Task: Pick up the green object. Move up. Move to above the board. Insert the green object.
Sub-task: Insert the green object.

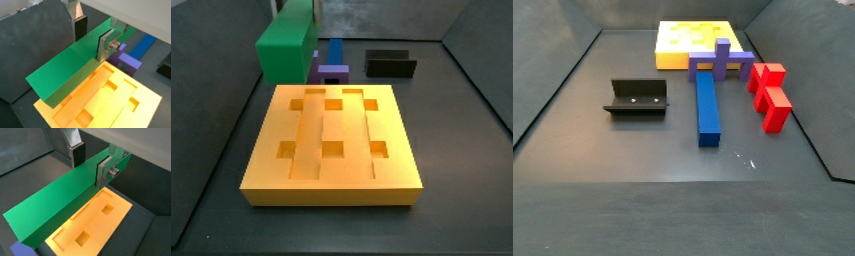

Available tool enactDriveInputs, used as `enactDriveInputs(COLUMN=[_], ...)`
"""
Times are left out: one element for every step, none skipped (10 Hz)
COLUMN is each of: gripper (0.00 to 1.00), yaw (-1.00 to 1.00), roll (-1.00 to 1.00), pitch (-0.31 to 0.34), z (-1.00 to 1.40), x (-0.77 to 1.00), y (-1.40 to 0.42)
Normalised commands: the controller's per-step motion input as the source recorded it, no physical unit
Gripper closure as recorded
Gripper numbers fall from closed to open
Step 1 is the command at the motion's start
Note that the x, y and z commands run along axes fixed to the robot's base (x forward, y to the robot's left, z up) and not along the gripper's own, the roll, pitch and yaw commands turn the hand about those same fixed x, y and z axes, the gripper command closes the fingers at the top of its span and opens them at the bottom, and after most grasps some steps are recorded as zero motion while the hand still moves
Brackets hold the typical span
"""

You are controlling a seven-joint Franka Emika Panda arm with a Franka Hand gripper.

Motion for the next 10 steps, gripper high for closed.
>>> enactDriveInputs(gripper=[1.0, 1.0, 1.0, 1.0, 1.0, 1.0, 1.0, 1.0, 1.0, 1.0], yaw=[0.04, 0.0, 0.0, 0.0, 0.0, 0.0, 0.0, 0.0, 0.0, -0.01], roll=[-0.07, -0.09, -0.07, -0.05, 0.0, 0.01, 0.06, 0.15, 0.21, 0.24], pitch=[-0.06, 0.0, 0.0, 0.003, 0.056, 0.09, 0.083, 0.049, 0.07, 0.106], z=[-0.65, -0.62, -0.6, -0.56, -0.46, -0.4, -0.32, -0.29, -0.32, -0.33], x=[-0.08, 0.0, 0.0, 0.0, 0.02, 0.22, 0.27, 0.25, 0.27, 0.2], y=[-0.08, -0.01, -0.01, -0.02, -0.1, -0.13, -0.13, -0.21, -0.17, -0.04])
